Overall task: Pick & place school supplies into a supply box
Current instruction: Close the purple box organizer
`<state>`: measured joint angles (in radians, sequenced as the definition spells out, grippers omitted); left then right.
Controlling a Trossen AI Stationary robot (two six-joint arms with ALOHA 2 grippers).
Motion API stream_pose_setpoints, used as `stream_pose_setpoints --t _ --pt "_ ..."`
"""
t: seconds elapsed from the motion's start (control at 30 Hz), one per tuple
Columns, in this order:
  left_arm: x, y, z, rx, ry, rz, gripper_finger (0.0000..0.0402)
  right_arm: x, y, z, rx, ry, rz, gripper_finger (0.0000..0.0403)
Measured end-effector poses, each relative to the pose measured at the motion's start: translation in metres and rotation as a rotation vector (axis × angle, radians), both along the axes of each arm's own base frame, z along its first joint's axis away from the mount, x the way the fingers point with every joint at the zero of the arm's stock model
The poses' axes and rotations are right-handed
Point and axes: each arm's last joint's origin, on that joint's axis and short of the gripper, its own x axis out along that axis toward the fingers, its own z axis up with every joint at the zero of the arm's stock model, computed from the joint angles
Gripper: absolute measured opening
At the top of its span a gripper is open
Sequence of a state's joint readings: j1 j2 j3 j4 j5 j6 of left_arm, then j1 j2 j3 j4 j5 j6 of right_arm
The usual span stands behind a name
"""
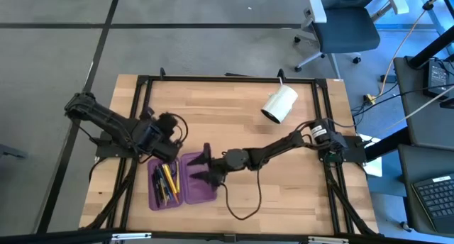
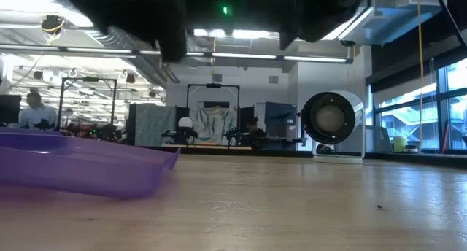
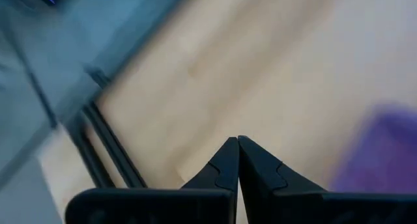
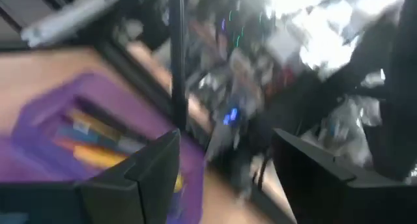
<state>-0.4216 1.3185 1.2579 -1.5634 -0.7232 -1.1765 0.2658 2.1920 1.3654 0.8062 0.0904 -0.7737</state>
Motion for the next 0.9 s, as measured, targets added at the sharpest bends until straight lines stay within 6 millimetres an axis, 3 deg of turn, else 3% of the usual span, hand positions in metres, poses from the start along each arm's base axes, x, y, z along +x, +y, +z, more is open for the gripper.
stream_pose_setpoints --t 0.13,0.37,0.5,0.63,0.77,0.9 --pt "-0.006 -0.018 -0.005 -0.224 0.050 0.041 0.0002 -0.011 -0.003 -0.010 0.057 0.205 -0.018 0.0242" --pt "-0.022 -0.055 -0.019 -0.535 0.208 0.193 0.0002 -0.055 -0.017 -0.010 0.224 0.450 -0.026 0.0242" --pt "-0.028 -0.076 -0.047 -0.617 0.338 0.286 0.0002 -0.080 -0.025 -0.017 0.263 0.526 -0.047 0.0242" --pt "-0.033 -0.092 -0.080 -0.685 0.331 0.320 0.0002 -0.097 -0.028 -0.025 0.286 0.567 -0.059 0.0242" --pt "-0.046 -0.094 -0.103 -0.708 0.384 0.439 0.0002 -0.102 -0.030 -0.032 0.317 0.599 -0.078 0.0242" --pt "-0.050 -0.098 -0.121 -0.736 0.352 0.429 0.0002 -0.107 -0.031 -0.039 0.336 0.639 -0.095 0.0242"
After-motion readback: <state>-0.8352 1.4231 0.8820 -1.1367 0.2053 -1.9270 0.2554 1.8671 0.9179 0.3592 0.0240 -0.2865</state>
